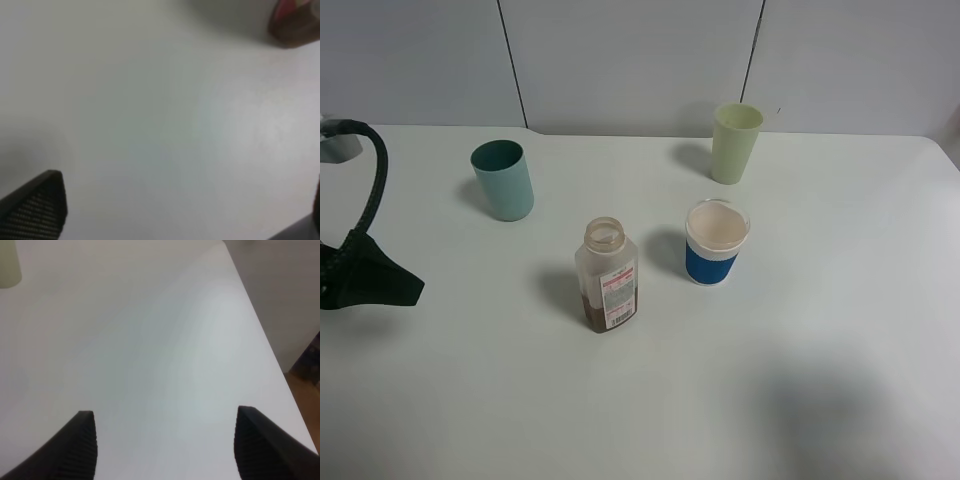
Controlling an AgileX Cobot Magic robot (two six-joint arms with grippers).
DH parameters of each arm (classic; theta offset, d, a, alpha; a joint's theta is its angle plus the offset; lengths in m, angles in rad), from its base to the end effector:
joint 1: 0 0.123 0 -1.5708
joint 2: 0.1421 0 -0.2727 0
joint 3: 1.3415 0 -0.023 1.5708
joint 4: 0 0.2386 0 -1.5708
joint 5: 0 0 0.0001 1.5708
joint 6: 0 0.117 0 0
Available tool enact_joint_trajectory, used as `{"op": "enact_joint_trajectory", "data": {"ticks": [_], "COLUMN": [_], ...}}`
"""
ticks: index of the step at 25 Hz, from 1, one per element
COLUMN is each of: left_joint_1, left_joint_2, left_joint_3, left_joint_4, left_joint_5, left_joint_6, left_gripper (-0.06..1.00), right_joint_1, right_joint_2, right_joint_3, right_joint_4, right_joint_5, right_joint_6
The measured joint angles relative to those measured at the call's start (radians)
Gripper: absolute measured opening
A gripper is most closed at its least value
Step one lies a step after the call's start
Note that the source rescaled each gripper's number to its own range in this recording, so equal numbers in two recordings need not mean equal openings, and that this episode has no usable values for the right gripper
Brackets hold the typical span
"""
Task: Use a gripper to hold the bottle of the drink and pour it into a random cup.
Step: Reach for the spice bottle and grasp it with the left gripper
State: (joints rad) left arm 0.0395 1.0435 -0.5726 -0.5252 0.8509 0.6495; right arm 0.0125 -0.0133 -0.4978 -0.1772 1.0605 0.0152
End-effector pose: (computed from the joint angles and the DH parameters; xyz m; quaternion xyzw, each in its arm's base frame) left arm 0.1720 -0.0374 0.2082 0.1561 0.9490 -0.1535 0.2267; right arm 0.0178 -0.0178 0.2605 0.0050 0.8469 -0.0811 0.5255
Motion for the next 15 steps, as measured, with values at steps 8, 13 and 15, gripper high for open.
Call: {"op": "enact_joint_trajectory", "data": {"ticks": [8,13,15], "left_joint_1": [-0.23,-0.384,-0.435], "left_joint_2": [0.0,0.04,0.066], "left_joint_3": [0.0,0.0,0.0], "left_joint_4": [0.154,0.289,0.348], "left_joint_5": [-0.163,-0.218,-0.235], "left_joint_6": [-0.059,-0.283,-0.375], "left_gripper": [1.0,1.0,1.0], "right_joint_1": [0.0,0.0,0.0], "right_joint_2": [0.0,0.0,0.0], "right_joint_3": [0.0,0.0,0.0], "right_joint_4": [0.0,0.0,0.0], "right_joint_5": [0.0,0.0,0.0], "right_joint_6": [0.0,0.0,0.0]}}
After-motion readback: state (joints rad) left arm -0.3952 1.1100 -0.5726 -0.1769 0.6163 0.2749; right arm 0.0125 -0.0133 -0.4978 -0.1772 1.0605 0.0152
